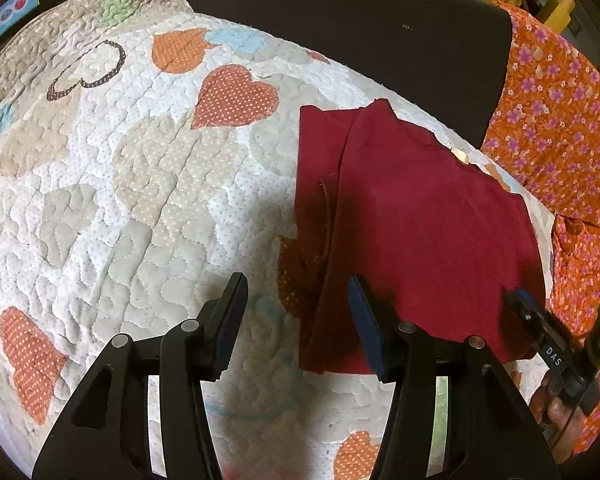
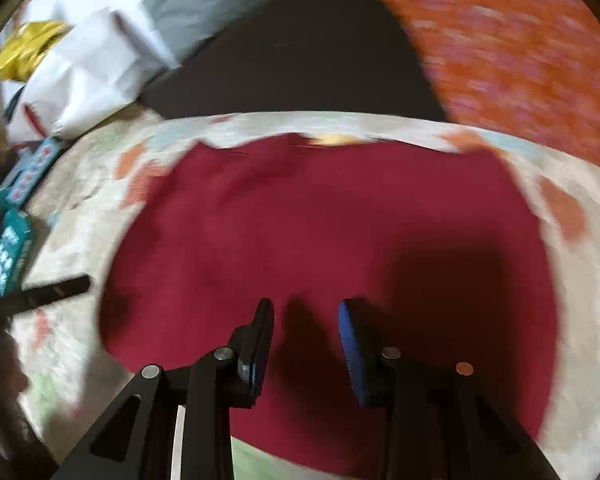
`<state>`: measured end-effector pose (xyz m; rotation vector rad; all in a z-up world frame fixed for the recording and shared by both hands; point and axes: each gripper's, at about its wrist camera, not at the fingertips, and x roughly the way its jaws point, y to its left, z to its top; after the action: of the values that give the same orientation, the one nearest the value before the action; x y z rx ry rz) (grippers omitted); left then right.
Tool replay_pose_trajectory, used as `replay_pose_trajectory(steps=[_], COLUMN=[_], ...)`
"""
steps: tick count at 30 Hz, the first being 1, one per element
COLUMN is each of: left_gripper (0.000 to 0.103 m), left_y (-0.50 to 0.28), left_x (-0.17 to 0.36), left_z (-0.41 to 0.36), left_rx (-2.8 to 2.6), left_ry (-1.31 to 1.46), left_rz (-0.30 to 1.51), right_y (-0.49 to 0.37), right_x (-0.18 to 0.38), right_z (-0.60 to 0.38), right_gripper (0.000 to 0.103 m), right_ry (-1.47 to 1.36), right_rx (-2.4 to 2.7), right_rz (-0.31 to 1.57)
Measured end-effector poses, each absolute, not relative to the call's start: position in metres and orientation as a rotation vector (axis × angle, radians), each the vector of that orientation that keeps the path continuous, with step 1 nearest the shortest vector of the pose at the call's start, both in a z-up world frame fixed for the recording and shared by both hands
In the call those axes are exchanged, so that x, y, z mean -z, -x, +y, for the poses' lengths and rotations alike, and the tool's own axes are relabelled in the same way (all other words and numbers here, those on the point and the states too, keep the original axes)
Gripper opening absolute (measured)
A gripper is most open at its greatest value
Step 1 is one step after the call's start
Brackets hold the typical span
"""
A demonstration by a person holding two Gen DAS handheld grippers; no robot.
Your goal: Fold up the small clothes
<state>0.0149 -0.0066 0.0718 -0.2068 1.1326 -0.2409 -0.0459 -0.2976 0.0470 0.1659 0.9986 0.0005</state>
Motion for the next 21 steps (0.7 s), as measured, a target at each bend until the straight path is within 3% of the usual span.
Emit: replay_pose_trajectory(steps=[4, 9, 13, 16, 21], left_gripper=[0.058, 0.058, 0.058, 0.058, 0.059], left_y=[-0.014, -0.013, -0.012, -0.014, -0.018], left_x=[-0.072, -0.070, -0.071, -0.070, -0.065], left_z=[-0.014, -0.023, -0.029, -0.032, -0.023], left_rx=[0.227, 0.222, 0.230, 0.240, 0.251], left_ry=[0.202, 0.178, 0.173, 0.187, 0.252], left_rz=[1.128, 1.138, 1.134, 1.135, 1.157], right_y=[0.053, 0.071, 0.092, 0.091, 0.091], right_x=[-0.026, -0.055, -0.053, -0.018, -0.043], right_z=[-0.327, -0.330, -0.351, -0.356, -0.344], right_gripper=[0.032, 0.032, 0.045, 0.046, 0.046], right_ry=[-0.210, -0.202, -0.197, -0.177, -0.174], right_rx=[-0.020, -0.063, 0.019, 0.043, 0.029], right_rz=[1.035, 1.010, 0.983, 1.088, 1.060])
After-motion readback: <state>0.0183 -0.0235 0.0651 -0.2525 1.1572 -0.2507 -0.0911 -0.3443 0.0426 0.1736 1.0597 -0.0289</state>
